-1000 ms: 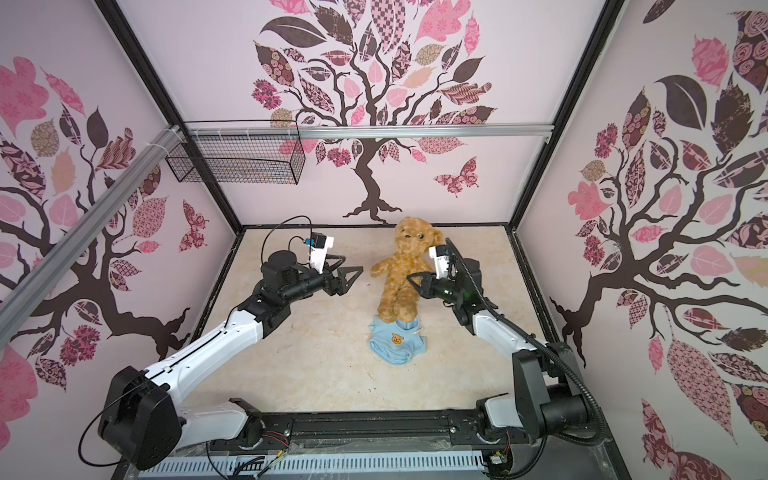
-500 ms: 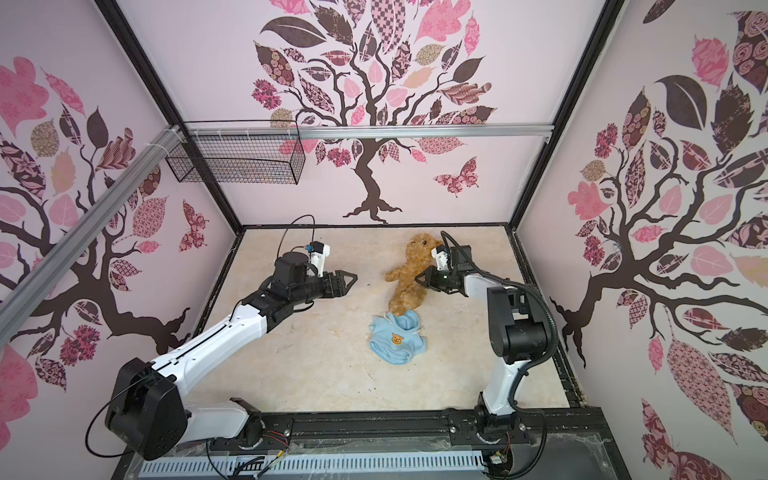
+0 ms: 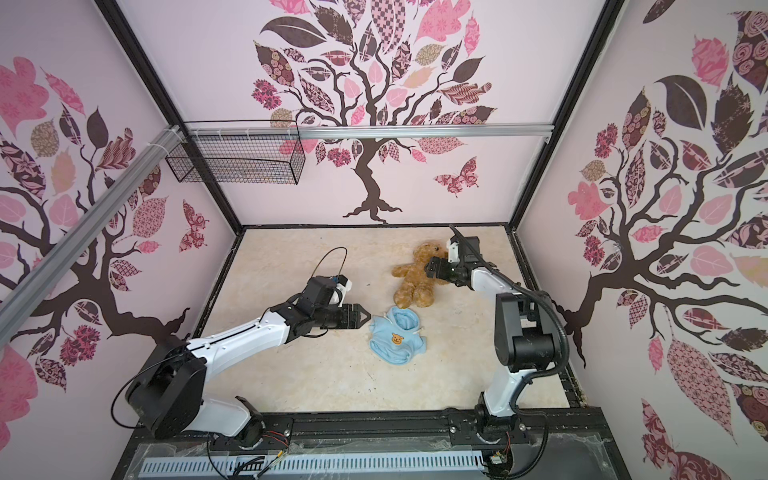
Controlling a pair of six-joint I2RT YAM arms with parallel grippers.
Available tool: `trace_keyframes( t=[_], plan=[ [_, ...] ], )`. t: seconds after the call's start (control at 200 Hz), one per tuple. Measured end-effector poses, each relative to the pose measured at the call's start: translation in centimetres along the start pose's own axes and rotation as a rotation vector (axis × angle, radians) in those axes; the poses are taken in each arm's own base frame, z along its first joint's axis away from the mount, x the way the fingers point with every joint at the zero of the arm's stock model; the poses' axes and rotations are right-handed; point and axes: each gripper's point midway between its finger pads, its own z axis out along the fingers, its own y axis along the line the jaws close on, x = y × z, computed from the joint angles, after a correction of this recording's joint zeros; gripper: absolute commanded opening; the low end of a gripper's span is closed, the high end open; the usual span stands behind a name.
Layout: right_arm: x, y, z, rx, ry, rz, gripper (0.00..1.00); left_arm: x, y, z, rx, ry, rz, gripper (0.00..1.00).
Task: Dress the teddy bear
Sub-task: 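Lift the teddy bear upright with the right gripper and set it down sitting, then lower the left gripper onto the blue hoodie's front hem and grasp it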
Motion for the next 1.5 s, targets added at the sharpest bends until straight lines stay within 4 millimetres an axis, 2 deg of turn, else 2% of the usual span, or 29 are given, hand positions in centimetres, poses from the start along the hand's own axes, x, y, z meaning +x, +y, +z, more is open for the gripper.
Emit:
trace_keyframes(
  t=[0.055,0.14,0.26,0.395,0.485,0.57,0.685,0.825,0.895,1.015,1.075,1.13,1.205,1.27,1.37,1.495],
  plan=[
    [-0.6,0.4,-1.9,0.009,-0.052,-0.013,0.99,0.7,0.8,1.2,-0.025,0.041,-0.009,0.71],
    [-0.8,1.1,-4.4,0.003,-0.118,-0.020,1.00,0.7,1.4,2.7,-0.045,0.077,-0.017,0.66],
    [0.7,2.0,-6.4,-0.026,-0.163,-0.016,1.00,-0.3,1.0,4.5,-0.039,0.092,-0.025,0.59],
    [3.5,2.6,-6.5,-0.069,-0.133,0.002,1.00,-0.9,0.6,6.0,-0.028,0.104,-0.025,0.52],
    [4.7,2.9,-6.2,-0.093,-0.103,0.014,1.00,-0.9,0.5,6.9,-0.026,0.120,-0.024,0.45],
    [4.9,3.4,-6.2,-0.115,-0.096,0.019,1.00,-0.8,0.7,7.8,-0.028,0.133,-0.036,0.36],
    [4.8,4.1,-6.5,-0.145,-0.101,0.014,0.99,-0.7,0.9,8.6,-0.025,0.141,-0.049,0.15],
    [4.9,5.1,-6.6,-0.177,-0.100,0.001,0.99,-1.4,0.6,8.5,-0.022,0.107,-0.069,0.05],
    [5.0,5.7,-6.7,-0.191,-0.096,-0.009,0.99,-1.7,0.9,7.6,-0.032,0.062,-0.077,0.03],
    [5.3,7.2,-7.2,-0.224,-0.098,-0.037,0.99,-1.7,3.1,3.5,-0.062,-0.041,-0.148,0.03],
    [5.5,8.0,-7.5,-0.248,-0.097,-0.051,0.98,-1.8,5.4,0.9,-0.089,-0.109,-0.214,0.06],
    [5.8,8.8,-7.7,-0.273,-0.094,-0.064,0.98,-1.9,7.8,-1.4,-0.122,-0.182,-0.279,0.12],
    [6.4,9.9,-7.8,-0.301,-0.077,-0.082,0.98,-0.8,10.1,-3.6,-0.169,-0.237,-0.330,0.20],
    [7.2,11.0,-7.7,-0.327,-0.057,-0.100,0.98,0.8,10.3,-4.4,-0.171,-0.237,-0.342,0.30],
    [8.2,12.5,-7.8,-0.365,-0.033,-0.128,0.98,3.9,9.7,-4.6,-0.165,-0.186,-0.323,0.42],
    [8.8,13.4,-7.8,-0.389,-0.020,-0.144,0.98,6.4,6.3,-5.6,-0.137,-0.141,-0.201,0.51]
  ],
)
